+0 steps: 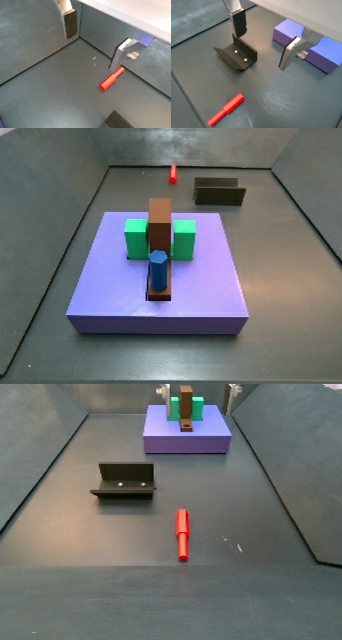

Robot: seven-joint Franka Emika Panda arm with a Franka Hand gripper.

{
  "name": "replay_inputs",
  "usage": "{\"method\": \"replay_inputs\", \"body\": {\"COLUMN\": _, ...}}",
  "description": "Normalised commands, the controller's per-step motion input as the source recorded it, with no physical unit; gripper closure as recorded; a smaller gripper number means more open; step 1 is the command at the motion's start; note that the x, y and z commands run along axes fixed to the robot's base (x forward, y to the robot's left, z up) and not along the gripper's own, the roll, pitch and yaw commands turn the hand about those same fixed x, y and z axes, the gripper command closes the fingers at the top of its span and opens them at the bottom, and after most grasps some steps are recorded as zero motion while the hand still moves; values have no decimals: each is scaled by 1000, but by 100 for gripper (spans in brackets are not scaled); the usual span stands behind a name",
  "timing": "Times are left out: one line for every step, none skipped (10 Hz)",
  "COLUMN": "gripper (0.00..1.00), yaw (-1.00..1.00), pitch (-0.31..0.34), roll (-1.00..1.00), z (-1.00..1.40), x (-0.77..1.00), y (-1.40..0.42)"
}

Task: Pick up the red object. Move up. Place the red object on the fixture. Regrasp the red object. Move to above the board. Insert the red object.
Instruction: Pick up the red object.

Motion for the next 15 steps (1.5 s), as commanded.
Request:
{"method": "replay_inputs", "body": {"gripper": 0, "yaw": -66, "pitch": 0, "roll": 0, "z": -300, "x": 0, "y": 0}}
{"method": "replay_inputs", "body": {"gripper": 0, "yaw": -60, "pitch": 0, "roll": -1, "z": -357, "x": 0, "y": 31}}
{"method": "replay_inputs", "body": {"gripper": 0, "yaw": -34, "pitch": -10, "roll": -21, "z": -454, "x": 9, "y": 77}}
{"method": "replay_inputs", "body": {"gripper": 0, "yaw": -14, "pitch": -13, "roll": -26, "z": -494, "x": 31, "y": 114}}
{"method": "replay_inputs", "body": {"gripper": 0, "yaw": -9, "pitch": -4, "roll": -9, "z": -489, "x": 23, "y": 120}}
{"method": "replay_inputs", "body": {"gripper": 0, "yaw": -9, "pitch": -3, "roll": 0, "z": -409, "x": 3, "y": 160}}
{"method": "replay_inputs", "body": {"gripper": 0, "yaw": -14, "pitch": -7, "roll": 0, "z": -380, "x": 0, "y": 169}}
{"method": "replay_inputs", "body": {"gripper": 0, "yaw": -11, "pitch": -7, "roll": -7, "z": -403, "x": 20, "y": 177}}
{"method": "replay_inputs", "body": {"gripper": 0, "yaw": 0, "pitch": -11, "roll": -11, "z": -414, "x": 31, "y": 166}}
{"method": "replay_inputs", "body": {"gripper": 0, "yaw": 0, "pitch": -17, "roll": -16, "z": -414, "x": 66, "y": 149}}
{"method": "replay_inputs", "body": {"gripper": 0, "yaw": -20, "pitch": -27, "roll": 0, "z": -463, "x": 126, "y": 186}}
{"method": "replay_inputs", "body": {"gripper": 0, "yaw": -29, "pitch": -34, "roll": 0, "z": -520, "x": 169, "y": 229}}
{"method": "replay_inputs", "body": {"gripper": 0, "yaw": -54, "pitch": -111, "roll": -86, "z": -649, "x": 214, "y": 226}}
{"method": "replay_inputs", "body": {"gripper": 0, "yaw": -69, "pitch": -117, "roll": -93, "z": -649, "x": 206, "y": 249}}
{"method": "replay_inputs", "body": {"gripper": 0, "yaw": -71, "pitch": -106, "roll": -89, "z": -626, "x": 209, "y": 271}}
